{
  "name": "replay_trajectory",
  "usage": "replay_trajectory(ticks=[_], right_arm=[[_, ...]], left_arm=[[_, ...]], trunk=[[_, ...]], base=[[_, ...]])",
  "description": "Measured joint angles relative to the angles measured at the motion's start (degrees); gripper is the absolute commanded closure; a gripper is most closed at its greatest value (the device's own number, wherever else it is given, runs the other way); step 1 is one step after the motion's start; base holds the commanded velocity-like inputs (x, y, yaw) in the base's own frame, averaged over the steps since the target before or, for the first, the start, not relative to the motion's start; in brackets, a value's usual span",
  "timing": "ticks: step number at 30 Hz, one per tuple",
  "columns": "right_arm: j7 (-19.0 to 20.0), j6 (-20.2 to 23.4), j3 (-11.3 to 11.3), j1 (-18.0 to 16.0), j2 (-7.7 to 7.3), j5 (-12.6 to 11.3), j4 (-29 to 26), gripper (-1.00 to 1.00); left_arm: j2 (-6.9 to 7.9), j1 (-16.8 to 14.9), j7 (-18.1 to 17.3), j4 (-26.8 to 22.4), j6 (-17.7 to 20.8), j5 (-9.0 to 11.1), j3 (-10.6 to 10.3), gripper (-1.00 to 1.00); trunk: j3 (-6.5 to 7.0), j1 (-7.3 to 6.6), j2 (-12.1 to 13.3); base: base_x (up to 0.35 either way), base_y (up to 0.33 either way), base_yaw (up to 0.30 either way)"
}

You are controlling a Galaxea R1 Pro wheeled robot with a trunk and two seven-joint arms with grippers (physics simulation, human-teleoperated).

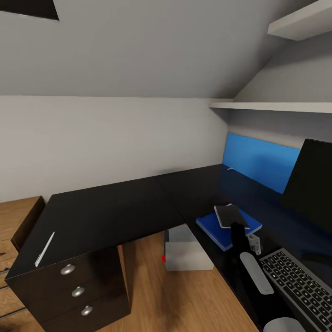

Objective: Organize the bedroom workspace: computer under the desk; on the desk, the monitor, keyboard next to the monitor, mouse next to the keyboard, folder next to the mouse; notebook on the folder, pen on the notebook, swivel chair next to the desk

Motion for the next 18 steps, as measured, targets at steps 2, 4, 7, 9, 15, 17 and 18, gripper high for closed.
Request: replay_trajectory(ticks=[2,4,7,9,15,17,18], right_arm=[[-0.02,0.00,0.00,0.00,-0.01,0.00,0.00,1.00],[-0.03,0.02,0.00,0.00,-0.01,0.00,0.00,1.00],[-0.10,0.02,0.00,0.00,-0.02,0.00,0.00,1.00],[-0.12,0.03,0.00,0.00,-0.02,0.00,0.00,1.00],[-0.06,0.01,0.00,0.00,-0.02,-0.02,0.00,-1.00],[-0.05,-0.01,0.00,0.00,-0.02,-0.02,0.00,-1.00],[-0.05,-0.01,0.00,0.00,-0.02,-0.01,0.00,-1.00]], left_arm=[[0.02,0.00,0.00,0.00,0.00,0.01,-0.02,-1.00],[0.02,0.00,0.00,0.00,0.00,0.00,-0.02,-1.00],[-0.01,0.00,0.00,0.00,0.00,0.02,-0.03,-1.00],[-0.01,0.00,0.00,0.00,0.00,0.02,-0.03,-1.00],[0.01,0.00,0.00,0.00,0.00,0.02,-0.02,-1.00],[0.00,0.00,0.00,0.00,0.00,0.02,-0.03,-1.00],[-0.02,0.00,0.00,0.00,0.00,0.02,-0.03,-1.00]], trunk=[[0.00,0.00,0.00],[0.00,0.00,0.00],[0.00,0.00,0.00],[0.00,0.00,0.00],[0.00,0.00,0.00],[0.00,0.00,0.00],[0.00,0.00,0.00]], base=[[0.000,0.000,0.000],[0.000,0.000,0.000],[0.000,0.000,0.000],[0.000,0.000,0.000],[0.000,0.000,0.000],[0.000,0.000,0.000],[0.000,0.000,0.000]])
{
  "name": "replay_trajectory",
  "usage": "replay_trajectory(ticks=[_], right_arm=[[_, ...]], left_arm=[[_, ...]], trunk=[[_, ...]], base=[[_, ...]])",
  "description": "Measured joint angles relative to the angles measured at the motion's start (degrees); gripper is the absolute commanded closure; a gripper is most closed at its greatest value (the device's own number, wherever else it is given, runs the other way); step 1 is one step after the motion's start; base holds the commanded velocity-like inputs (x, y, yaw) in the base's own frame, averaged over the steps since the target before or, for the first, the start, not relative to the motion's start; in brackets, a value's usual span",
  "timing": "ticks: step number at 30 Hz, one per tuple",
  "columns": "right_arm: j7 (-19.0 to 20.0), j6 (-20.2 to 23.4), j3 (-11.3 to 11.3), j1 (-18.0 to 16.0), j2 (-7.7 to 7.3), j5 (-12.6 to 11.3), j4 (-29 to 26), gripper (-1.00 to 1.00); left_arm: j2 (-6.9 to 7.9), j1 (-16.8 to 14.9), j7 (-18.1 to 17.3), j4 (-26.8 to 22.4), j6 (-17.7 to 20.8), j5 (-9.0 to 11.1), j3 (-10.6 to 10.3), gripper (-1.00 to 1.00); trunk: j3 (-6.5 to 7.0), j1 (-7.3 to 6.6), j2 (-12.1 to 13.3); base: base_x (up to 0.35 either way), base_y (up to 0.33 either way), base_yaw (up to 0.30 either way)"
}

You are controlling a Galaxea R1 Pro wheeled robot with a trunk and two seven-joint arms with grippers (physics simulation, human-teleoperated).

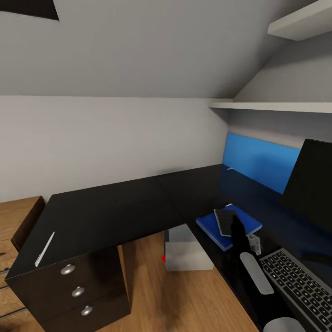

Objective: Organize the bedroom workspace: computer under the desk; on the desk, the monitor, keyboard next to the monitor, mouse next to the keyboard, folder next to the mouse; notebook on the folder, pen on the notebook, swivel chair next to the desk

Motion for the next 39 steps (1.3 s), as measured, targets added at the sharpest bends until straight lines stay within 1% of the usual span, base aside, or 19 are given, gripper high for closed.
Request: replay_trajectory(ticks=[7,13,19,30,36,39], right_arm=[[0.00,-0.01,-0.01,0.00,0.00,0.00,0.00,-1.00],[0.00,-0.03,0.00,0.00,0.00,0.01,-0.02,-1.00],[0.11,-0.04,0.07,0.00,0.02,0.09,-0.07,-1.00],[0.49,-0.28,0.11,0.00,0.12,0.27,-0.53,-1.00],[0.70,-0.33,0.12,0.00,0.33,0.20,-1.72,-1.00],[0.72,-0.46,0.88,0.00,1.19,0.19,-1.83,-1.00]], left_arm=[[0.04,0.00,0.00,0.00,0.00,0.00,0.01,-1.00],[0.01,0.00,0.00,0.00,0.00,0.00,0.00,-1.00],[0.00,0.00,0.00,0.00,0.00,-0.06,0.01,-1.00],[0.01,0.00,0.08,0.00,0.00,-0.08,0.02,-1.00],[0.04,0.00,0.08,0.00,0.00,-0.04,0.02,-1.00],[0.04,0.00,0.14,0.05,0.00,-0.01,0.01,-1.00]], trunk=[[0.00,0.00,0.00],[0.00,0.02,0.00],[0.00,0.00,0.00],[1.97,-2.41,4.40],[3.05,-3.73,6.81],[3.59,-4.39,8.01]], base=[[-0.010,0.000,0.000],[-0.197,0.000,0.000],[-0.033,0.000,0.000],[-0.001,0.000,0.000],[0.000,0.000,0.000],[0.000,0.000,0.042]])
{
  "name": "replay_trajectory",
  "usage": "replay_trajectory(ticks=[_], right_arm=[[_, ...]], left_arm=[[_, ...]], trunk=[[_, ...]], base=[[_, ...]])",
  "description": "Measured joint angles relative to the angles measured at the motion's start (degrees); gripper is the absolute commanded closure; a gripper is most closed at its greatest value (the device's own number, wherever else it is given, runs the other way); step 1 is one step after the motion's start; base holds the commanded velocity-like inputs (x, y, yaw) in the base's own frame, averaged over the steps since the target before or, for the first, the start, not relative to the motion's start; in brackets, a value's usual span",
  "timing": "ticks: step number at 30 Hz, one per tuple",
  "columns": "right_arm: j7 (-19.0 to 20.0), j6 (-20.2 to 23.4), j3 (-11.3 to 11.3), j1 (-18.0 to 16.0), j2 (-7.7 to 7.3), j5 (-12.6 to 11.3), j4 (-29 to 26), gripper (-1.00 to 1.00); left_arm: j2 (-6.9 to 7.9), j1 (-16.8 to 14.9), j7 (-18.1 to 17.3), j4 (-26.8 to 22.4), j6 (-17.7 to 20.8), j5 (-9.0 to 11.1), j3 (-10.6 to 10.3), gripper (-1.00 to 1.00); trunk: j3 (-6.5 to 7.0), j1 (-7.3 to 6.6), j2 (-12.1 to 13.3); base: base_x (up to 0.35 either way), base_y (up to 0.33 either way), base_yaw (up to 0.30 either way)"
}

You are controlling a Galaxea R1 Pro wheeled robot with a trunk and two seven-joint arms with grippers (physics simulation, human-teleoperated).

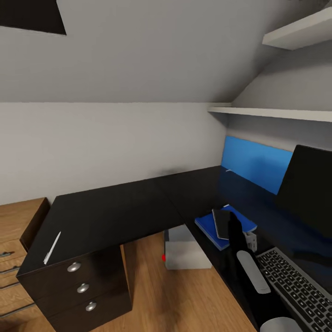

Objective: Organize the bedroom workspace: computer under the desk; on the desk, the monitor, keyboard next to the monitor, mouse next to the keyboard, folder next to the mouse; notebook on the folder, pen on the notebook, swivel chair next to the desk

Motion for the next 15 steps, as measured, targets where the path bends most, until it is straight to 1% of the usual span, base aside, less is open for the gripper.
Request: replay_trajectory(ticks=[2,4,5,6,7,8,9,12,13,15], right_arm=[[0.00,0.03,1.70,0.01,1.00,0.53,-0.03,-1.00],[-0.05,-0.07,3.44,0.01,1.25,1.32,0.00,-1.00],[-0.14,-0.20,4.89,0.02,1.36,2.21,0.09,-1.00],[-0.23,-0.45,5.88,0.02,1.46,2.96,0.17,-1.00],[-0.36,-0.93,7.44,0.02,1.68,4.17,0.29,-1.00],[-0.94,-2.75,10.30,0.03,2.64,7.33,0.48,-1.00],[-1.23,-3.30,11.11,0.02,3.00,8.41,0.53,-1.00],[-3.49,-5.65,14.25,0.03,5.38,15.36,1.81,-1.00],[-3.91,-5.86,14.60,0.03,5.85,16.64,2.45,-1.00],[-5.29,-6.30,16.11,0.01,8.20,21.92,6.32,-1.00]], left_arm=[[0.00,-0.01,0.01,0.03,0.00,0.00,0.00,-1.00],[0.00,-0.01,0.05,0.05,0.00,0.03,0.00,-1.00],[0.00,-0.01,0.10,0.12,0.00,0.02,0.03,-1.00],[0.00,-0.01,0.13,0.27,0.00,0.01,0.02,-1.00],[0.02,-0.01,0.19,0.55,0.00,0.00,0.03,-1.00],[0.06,-0.01,0.69,1.07,0.01,-0.07,0.07,-1.00],[0.04,-0.01,0.91,1.16,0.01,-0.08,0.09,-1.00],[-0.04,-0.01,1.97,1.38,0.03,-0.11,0.13,-1.00],[-0.05,-0.01,2.06,1.40,0.03,-0.11,0.14,-1.00],[-0.08,-0.02,2.26,1.45,0.04,-0.11,0.14,-1.00]], trunk=[[0.41,-0.44,0.80],[0.85,-0.88,1.61],[1.08,-1.10,2.01],[1.29,-1.32,2.41],[1.51,-1.54,2.81],[1.72,-1.76,3.21],[1.92,-1.98,3.61],[2.48,-2.64,4.82],[2.67,-2.86,5.22],[3.03,-3.30,6.02]], base=[[0.000,0.000,0.164],[0.000,0.000,0.202],[0.000,0.000,0.222],[0.000,0.000,0.236],[0.000,0.000,0.255],[0.000,0.000,0.259],[0.000,0.000,0.265],[0.000,0.000,0.272],[0.000,0.000,0.276],[0.000,0.000,0.279]])
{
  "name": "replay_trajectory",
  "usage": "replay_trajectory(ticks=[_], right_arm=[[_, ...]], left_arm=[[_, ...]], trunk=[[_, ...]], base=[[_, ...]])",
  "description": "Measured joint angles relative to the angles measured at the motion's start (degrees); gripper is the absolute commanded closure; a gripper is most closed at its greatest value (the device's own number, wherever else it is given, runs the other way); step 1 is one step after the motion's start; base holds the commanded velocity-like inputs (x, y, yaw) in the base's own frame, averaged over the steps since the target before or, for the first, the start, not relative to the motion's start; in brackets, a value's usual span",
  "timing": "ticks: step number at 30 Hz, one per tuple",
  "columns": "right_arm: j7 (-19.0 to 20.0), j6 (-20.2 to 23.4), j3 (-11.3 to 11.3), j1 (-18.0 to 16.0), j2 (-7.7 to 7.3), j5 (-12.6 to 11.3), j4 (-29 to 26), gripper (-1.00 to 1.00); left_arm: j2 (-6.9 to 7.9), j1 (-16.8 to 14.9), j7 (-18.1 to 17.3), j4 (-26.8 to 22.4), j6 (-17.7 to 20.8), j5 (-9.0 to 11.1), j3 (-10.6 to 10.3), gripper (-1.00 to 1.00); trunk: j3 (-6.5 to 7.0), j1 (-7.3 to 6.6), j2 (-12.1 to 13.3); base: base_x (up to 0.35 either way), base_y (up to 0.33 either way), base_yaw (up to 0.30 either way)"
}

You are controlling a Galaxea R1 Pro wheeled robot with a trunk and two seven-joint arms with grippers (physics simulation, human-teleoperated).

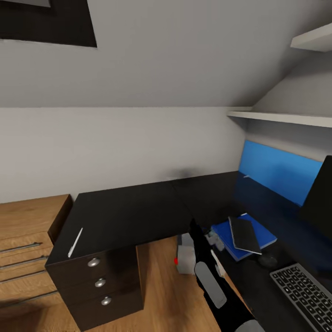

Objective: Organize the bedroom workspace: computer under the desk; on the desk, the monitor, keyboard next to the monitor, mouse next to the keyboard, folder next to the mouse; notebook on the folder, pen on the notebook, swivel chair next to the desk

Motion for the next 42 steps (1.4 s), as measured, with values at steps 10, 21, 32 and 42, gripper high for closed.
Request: replay_trajectory(ticks=[10,21,32,42], right_arm=[[-8.18,-0.35,10.02,-0.25,2.08,20.19,13.50,-1.00],[-8.73,-0.30,11.37,-0.29,2.08,20.78,14.26,-1.00],[-8.73,-0.39,12.07,-0.29,2.08,20.79,14.72,-1.00],[-8.73,-0.39,12.24,-0.25,2.08,20.79,14.73,-1.00]], left_arm=[[0.00,0.00,0.14,0.02,0.00,0.00,0.00,-1.00],[-0.02,0.00,0.15,0.06,0.00,0.00,0.01,-1.00],[0.01,0.00,0.18,0.11,0.00,0.00,0.09,-1.00],[-0.01,0.00,0.14,0.11,-0.04,0.00,0.09,-1.00]], trunk=[[1.80,-2.20,4.01],[3.78,-4.62,8.43],[5.76,-7.03,12.84],[7.55,-9.23,16.86]], base=[[0.000,0.000,0.287],[0.000,0.000,0.289],[0.000,0.000,0.289],[0.000,0.000,0.289]])
